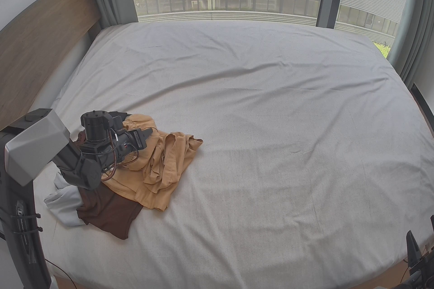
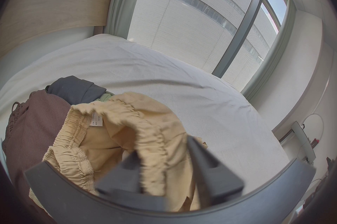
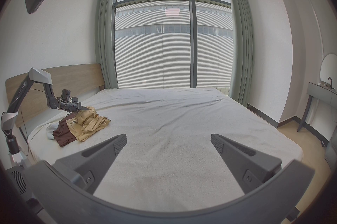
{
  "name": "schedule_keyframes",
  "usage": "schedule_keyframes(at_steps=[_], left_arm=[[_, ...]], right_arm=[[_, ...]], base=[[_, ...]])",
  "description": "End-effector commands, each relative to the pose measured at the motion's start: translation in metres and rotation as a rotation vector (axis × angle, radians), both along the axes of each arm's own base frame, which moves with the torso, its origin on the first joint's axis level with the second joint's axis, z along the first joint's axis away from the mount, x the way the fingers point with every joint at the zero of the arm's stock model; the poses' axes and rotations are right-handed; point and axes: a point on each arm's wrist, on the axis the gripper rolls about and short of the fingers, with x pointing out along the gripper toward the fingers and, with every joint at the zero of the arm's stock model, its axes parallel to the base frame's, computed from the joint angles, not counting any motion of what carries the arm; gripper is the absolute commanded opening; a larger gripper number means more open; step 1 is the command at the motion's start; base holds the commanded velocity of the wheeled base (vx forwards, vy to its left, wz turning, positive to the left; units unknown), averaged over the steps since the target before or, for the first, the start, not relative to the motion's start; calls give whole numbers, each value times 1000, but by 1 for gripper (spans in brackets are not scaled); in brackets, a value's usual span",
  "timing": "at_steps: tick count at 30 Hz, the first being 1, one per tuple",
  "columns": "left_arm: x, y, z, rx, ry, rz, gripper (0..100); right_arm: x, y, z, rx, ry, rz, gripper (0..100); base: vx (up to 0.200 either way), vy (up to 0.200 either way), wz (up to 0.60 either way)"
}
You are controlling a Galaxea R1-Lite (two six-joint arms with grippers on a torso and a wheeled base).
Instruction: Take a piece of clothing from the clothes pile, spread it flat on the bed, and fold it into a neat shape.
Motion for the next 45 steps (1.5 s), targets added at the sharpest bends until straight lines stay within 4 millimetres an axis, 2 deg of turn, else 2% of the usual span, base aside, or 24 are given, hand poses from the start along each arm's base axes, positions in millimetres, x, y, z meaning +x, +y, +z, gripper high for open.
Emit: schedule_keyframes(at_steps=[1,8,14,16,18,23,27,32,37,45], left_arm=[[1,0,-1,-1,-2,-1,0],[-5,0,1,-18,11,-5,0],[-19,1,16,-158,49,16,0],[-28,2,32,-293,68,29,0],[-32,4,39,-360,83,35,0],[-50,8,58,-477,103,26,0],[-65,10,82,-618,111,15,0],[-72,10,100,-736,115,14,0],[-74,10,106,-763,128,-38,0],[-79,10,103,-756,145,-46,0]], right_arm=[[0,0,-5,0,6,1,100],[0,0,-5,0,6,1,100],[0,0,-5,0,6,1,100],[0,0,-5,0,6,1,100],[0,0,-5,0,6,1,100],[0,0,-5,0,6,1,100],[0,0,-5,0,6,1,100],[0,0,-5,0,6,1,100],[0,0,-5,0,6,1,100],[0,0,-5,0,6,1,100]], base=[[0,0,0],[0,0,0],[0,0,0],[0,0,0],[0,0,0],[0,0,0],[0,0,0],[0,0,0],[0,0,0],[0,0,0]])
